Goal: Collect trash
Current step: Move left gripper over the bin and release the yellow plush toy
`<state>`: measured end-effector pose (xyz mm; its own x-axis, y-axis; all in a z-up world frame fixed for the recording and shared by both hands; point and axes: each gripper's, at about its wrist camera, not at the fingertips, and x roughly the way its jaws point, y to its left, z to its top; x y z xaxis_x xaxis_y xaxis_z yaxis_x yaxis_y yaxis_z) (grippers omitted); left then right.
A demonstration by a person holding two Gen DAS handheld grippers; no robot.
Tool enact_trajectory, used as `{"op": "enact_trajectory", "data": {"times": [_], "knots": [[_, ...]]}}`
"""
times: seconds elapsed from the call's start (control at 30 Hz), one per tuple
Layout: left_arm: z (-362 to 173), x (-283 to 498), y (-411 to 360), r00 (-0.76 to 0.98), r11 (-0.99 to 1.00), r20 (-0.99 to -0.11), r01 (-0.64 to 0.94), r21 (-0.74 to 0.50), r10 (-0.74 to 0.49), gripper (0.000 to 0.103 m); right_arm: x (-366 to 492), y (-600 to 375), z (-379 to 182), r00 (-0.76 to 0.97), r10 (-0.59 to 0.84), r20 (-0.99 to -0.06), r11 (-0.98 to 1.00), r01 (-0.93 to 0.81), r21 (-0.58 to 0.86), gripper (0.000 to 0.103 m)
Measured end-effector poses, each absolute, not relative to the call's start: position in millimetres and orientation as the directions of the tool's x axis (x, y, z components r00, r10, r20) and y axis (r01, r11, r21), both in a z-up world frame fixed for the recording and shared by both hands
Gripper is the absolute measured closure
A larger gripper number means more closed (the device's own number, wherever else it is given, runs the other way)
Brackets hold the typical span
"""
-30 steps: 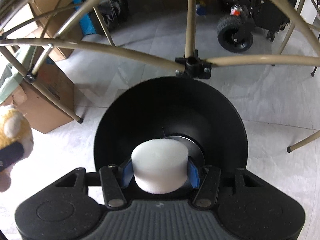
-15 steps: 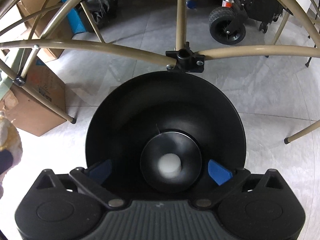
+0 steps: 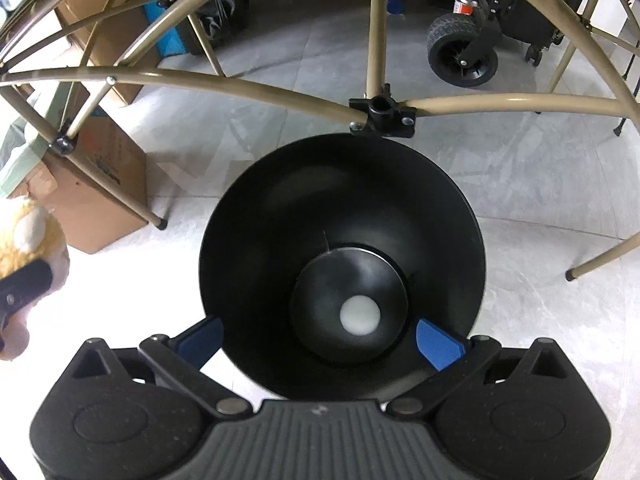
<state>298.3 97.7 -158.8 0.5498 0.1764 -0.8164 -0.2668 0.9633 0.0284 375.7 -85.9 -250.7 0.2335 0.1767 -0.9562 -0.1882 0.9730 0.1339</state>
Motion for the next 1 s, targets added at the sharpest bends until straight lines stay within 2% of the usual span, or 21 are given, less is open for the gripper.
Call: {"op": "enact_trajectory", "data": {"times": [0.57, 1.0], "knots": [[-147, 292, 94, 0.573, 0.967, -0.805, -0.256, 0.004, 0.154, 0.049, 342, -106, -205, 0.281, 0.194, -0.94, 0.968, -0.21, 0.137, 0.0], [-141, 300, 47, 0.59, 0.985, -0.804, -0.169, -0.03, 0.077, 0.049, 332, -148, -192, 0.33, 0.163, -0.93, 0.982, -0.148, 0.12, 0.0]]}}
